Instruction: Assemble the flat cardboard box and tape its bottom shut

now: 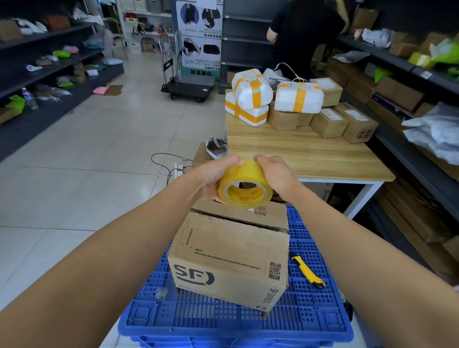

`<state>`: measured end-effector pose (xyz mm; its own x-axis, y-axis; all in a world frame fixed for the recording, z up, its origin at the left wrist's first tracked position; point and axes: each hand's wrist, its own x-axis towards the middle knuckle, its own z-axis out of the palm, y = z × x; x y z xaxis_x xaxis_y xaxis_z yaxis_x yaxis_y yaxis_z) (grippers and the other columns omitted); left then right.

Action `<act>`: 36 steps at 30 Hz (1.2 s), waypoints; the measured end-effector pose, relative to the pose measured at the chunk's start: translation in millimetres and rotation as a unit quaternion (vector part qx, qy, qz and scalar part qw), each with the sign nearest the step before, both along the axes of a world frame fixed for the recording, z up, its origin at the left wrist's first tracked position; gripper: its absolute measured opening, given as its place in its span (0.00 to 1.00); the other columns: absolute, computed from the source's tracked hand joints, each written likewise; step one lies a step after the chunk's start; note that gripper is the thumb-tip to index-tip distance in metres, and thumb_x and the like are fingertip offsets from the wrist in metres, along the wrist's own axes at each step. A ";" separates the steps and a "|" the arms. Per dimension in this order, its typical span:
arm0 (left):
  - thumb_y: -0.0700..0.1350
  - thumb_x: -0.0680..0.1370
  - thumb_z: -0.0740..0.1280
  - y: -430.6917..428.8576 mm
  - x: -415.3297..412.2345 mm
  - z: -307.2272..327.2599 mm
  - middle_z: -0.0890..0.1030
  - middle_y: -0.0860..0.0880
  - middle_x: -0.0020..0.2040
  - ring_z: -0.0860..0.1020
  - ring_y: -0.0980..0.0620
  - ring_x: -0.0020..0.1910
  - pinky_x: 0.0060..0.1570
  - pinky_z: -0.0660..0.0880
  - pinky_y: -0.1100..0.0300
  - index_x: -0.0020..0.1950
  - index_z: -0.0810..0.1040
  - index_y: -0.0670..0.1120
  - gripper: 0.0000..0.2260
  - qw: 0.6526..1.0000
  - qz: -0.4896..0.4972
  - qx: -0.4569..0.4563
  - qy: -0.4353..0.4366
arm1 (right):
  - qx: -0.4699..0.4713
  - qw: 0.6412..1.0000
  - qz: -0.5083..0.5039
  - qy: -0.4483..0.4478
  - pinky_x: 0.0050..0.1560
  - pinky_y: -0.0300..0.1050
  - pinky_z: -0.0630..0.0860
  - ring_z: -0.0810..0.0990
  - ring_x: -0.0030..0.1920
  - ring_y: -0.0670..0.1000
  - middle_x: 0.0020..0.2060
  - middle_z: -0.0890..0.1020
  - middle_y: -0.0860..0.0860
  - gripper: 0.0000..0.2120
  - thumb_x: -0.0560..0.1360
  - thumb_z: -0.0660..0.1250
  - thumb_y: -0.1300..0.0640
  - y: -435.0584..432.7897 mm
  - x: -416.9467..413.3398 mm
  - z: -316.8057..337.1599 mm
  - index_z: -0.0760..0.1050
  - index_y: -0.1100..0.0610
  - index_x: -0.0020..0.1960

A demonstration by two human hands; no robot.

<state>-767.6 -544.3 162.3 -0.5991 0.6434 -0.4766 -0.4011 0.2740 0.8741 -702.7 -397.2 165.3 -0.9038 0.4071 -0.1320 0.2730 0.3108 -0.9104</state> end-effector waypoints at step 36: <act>0.48 0.75 0.68 -15.0 -5.4 -11.2 0.80 0.47 0.56 0.79 0.47 0.52 0.42 0.77 0.57 0.60 0.78 0.48 0.14 0.999 -0.036 0.014 0.015 | -0.115 0.992 -0.030 -0.038 0.50 0.54 0.79 0.82 0.42 0.57 0.43 0.83 0.57 0.19 0.69 0.70 0.43 14.9 11.6 -4.7 0.79 0.57 0.51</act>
